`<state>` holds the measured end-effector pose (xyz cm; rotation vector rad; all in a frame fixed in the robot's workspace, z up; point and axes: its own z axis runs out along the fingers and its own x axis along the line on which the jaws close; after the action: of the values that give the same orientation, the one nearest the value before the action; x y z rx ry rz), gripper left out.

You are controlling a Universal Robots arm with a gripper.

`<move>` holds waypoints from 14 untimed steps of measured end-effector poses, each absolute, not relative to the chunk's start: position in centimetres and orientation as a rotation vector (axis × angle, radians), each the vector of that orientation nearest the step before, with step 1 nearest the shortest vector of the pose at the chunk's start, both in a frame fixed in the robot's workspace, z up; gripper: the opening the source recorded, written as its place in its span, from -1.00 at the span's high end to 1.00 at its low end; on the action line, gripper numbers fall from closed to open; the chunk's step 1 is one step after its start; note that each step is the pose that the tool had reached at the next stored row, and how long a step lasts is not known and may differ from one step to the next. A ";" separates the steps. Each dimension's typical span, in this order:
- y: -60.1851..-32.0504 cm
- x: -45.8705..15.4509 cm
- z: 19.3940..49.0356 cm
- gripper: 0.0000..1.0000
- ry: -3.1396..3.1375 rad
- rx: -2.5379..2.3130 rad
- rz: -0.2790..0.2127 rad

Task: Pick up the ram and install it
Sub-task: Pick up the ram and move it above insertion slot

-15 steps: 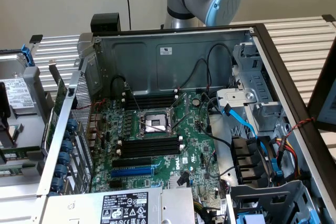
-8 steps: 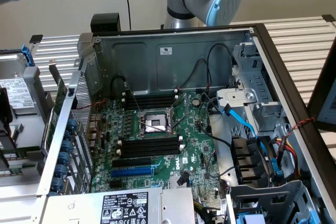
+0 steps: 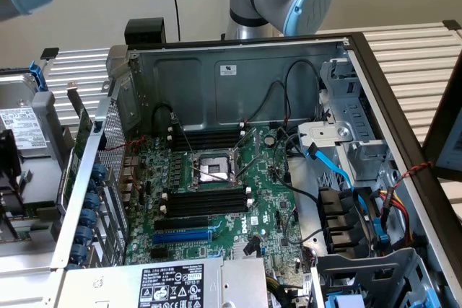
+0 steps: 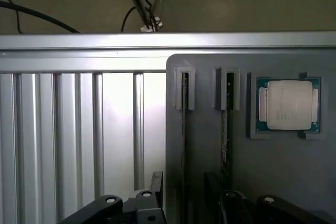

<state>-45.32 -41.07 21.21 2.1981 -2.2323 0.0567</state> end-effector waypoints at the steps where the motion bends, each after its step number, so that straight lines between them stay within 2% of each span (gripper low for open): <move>1: -41.1 -45.3 21.1 0.11 -2.232 2.198 0.057; 10: -41.1 -45.3 20.1 0.11 -2.232 2.198 0.057; 11: -41.1 -45.3 20.0 0.15 -2.232 2.198 0.057; 12: -41.1 -45.3 19.9 0.29 -2.232 2.198 0.057; 13: -41.1 -45.3 19.9 0.29 -2.232 2.198 0.057; 14: -41.1 -45.3 19.9 0.41 -2.232 2.198 0.057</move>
<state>-45.32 -41.11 19.91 2.1979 -2.2321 0.0566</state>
